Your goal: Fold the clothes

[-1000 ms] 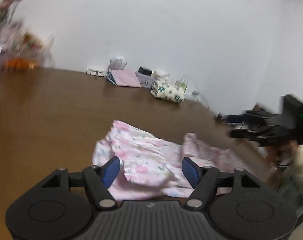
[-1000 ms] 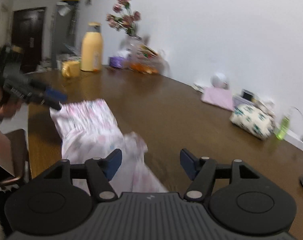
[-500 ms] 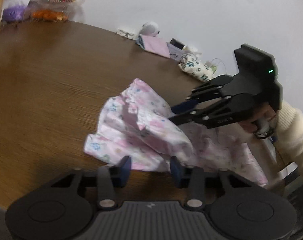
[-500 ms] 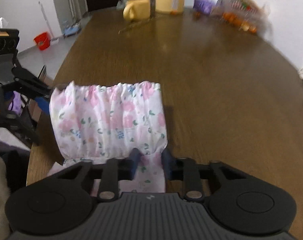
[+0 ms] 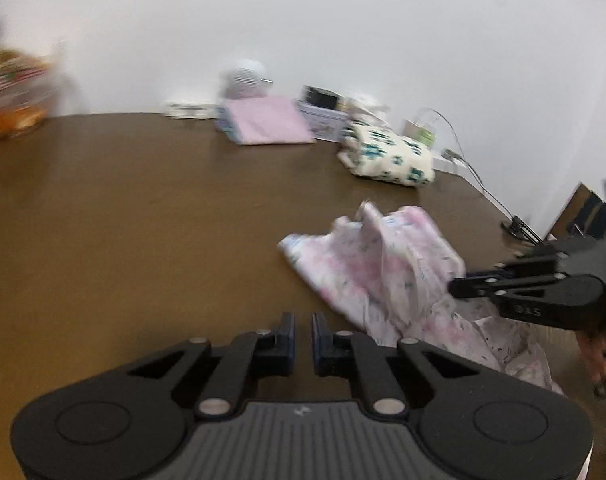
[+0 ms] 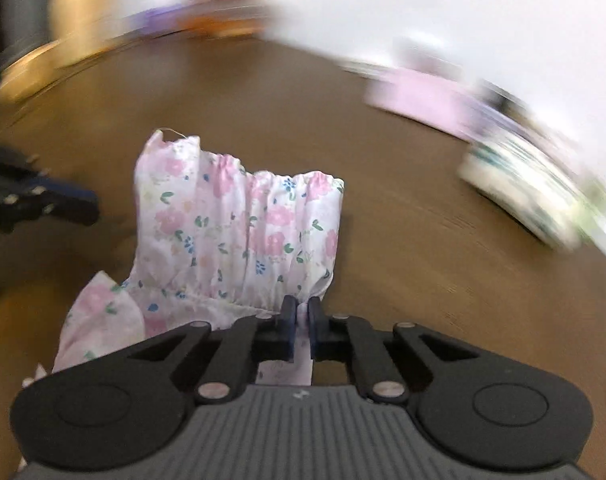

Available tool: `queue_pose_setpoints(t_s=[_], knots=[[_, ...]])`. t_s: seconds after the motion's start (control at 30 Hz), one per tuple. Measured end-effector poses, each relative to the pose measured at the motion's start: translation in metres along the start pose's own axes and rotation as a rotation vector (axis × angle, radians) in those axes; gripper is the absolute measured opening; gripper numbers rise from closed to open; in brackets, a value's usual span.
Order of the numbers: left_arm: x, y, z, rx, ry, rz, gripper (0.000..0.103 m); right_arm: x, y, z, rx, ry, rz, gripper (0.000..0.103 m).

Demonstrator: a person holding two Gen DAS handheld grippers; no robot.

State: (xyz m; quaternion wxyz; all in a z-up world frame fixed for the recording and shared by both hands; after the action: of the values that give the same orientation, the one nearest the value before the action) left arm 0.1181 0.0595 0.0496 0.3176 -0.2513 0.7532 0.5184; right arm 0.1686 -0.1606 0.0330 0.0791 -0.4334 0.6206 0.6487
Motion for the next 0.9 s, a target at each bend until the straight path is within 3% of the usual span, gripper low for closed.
queue_pose_setpoints(t_s=[0.1,0.2,0.27,0.33,0.43,0.5,0.57,0.6,0.63,0.7,0.73,0.77,0.9], knots=[[-0.019,-0.027,-0.024,0.002,-0.013,-0.035,0.012,0.019,0.008,-0.043,0.111,-0.182,0.0,0.005],[-0.021,-0.018,-0.031,0.044,-0.019,-0.072,0.018,0.032,0.034,-0.06,0.091,-0.264,-0.065,0.017],[-0.009,0.004,-0.037,0.098,-0.066,-0.082,0.029,0.04,0.066,-0.063,0.058,-0.221,-0.179,0.042],[0.011,0.021,-0.049,0.165,-0.109,-0.068,0.035,0.051,0.097,-0.061,0.023,-0.147,-0.275,0.043],[0.044,0.036,-0.069,0.265,-0.137,-0.022,0.04,0.079,0.125,-0.044,-0.071,-0.018,-0.306,0.043],[0.066,0.046,-0.082,0.331,-0.156,0.009,0.049,0.099,0.129,-0.027,-0.144,0.007,-0.27,0.043],[0.07,0.036,-0.093,0.33,-0.123,-0.005,0.07,0.116,0.128,-0.011,-0.196,0.003,-0.238,0.043],[0.069,0.031,-0.096,0.325,-0.112,-0.003,0.072,0.122,0.124,-0.005,-0.208,-0.014,-0.227,0.043],[0.067,0.025,-0.1,0.32,-0.101,-0.002,0.07,0.125,0.121,0.0,-0.213,-0.043,-0.217,0.043],[0.064,0.015,-0.103,0.338,-0.089,0.012,0.051,0.133,0.121,0.0,-0.215,-0.069,-0.217,0.047],[0.063,0.009,-0.104,0.334,-0.071,0.026,0.022,0.137,0.121,0.0,-0.216,-0.08,-0.218,0.048],[0.06,0.004,-0.104,0.327,-0.047,0.041,0.01,0.137,0.117,0.0,-0.212,-0.068,-0.233,0.048],[0.052,-0.001,-0.109,0.311,-0.042,0.035,0.013,0.134,0.105,-0.004,-0.2,-0.158,-0.224,0.041]])
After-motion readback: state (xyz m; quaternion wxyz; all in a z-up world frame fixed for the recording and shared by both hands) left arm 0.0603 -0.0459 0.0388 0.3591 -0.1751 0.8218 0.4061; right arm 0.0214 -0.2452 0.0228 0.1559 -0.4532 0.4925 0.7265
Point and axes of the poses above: each gripper's, at about its wrist camera, not at the fingertips, and y roughly against the way its jaws point, z to its left, x to its underside, the point moved 3 cm from there along -y, roughly the way its jaws point, and after that the axes turned 3 degrees about y, right-handed, at the moved point
